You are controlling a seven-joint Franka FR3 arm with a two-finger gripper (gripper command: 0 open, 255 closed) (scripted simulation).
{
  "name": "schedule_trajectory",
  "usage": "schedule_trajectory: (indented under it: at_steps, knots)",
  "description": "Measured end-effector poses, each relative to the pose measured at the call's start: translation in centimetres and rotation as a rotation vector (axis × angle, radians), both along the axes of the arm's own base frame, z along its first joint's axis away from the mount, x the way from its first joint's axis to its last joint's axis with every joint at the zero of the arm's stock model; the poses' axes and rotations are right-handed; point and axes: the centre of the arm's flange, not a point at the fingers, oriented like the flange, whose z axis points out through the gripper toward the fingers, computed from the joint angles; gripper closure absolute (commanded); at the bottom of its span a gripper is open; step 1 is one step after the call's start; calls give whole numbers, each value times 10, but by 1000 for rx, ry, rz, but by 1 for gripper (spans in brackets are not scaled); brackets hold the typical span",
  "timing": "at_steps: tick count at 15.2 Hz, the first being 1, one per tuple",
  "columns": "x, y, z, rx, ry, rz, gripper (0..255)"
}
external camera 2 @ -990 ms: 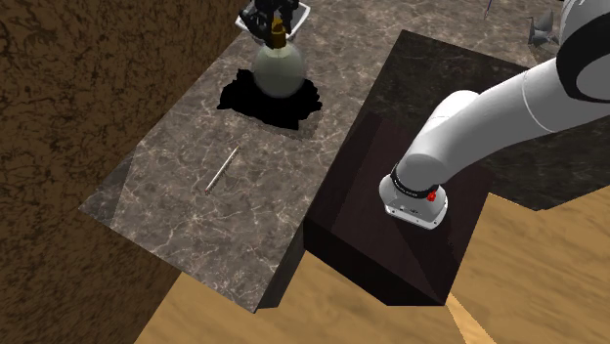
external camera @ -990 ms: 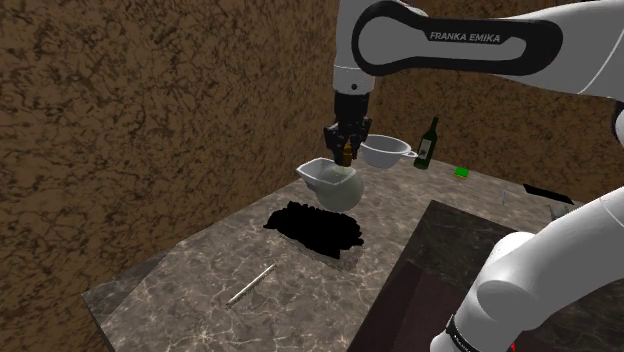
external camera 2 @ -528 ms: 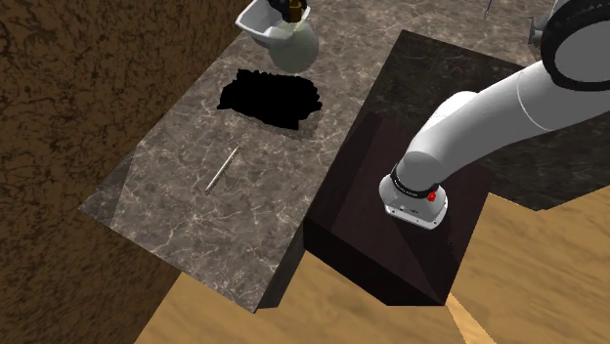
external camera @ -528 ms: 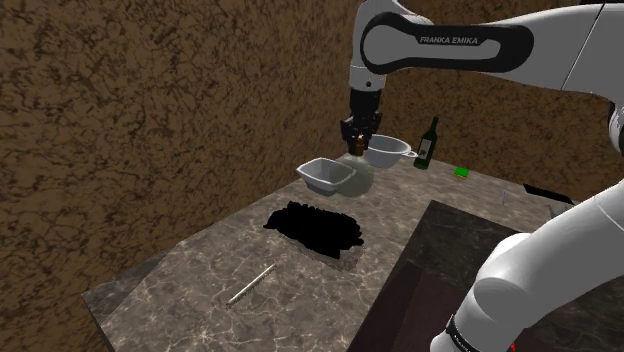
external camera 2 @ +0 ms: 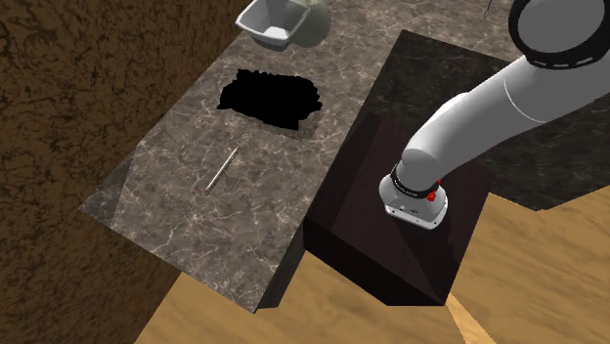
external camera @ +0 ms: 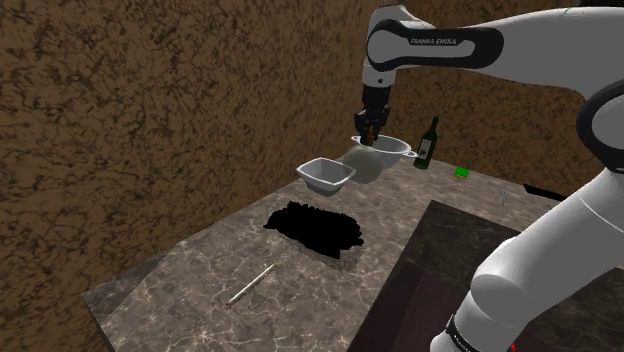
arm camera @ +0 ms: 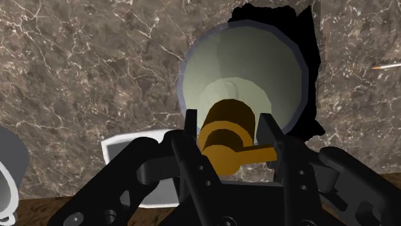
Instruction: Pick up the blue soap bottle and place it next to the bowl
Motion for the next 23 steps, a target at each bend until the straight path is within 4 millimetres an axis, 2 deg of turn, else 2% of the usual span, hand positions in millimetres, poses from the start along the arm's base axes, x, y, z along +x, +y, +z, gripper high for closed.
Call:
schedule_trajectory:
  at_steps: [3, 8, 18, 23]
  knots:
    - [17, -40, -1, 0, 0, 0, 255]
    - [27, -105, -2, 0, 0, 0, 255]
    - [66, -234, -3, 0, 0, -1, 255]
    - [82, -294, 4, -1, 0, -2, 255]
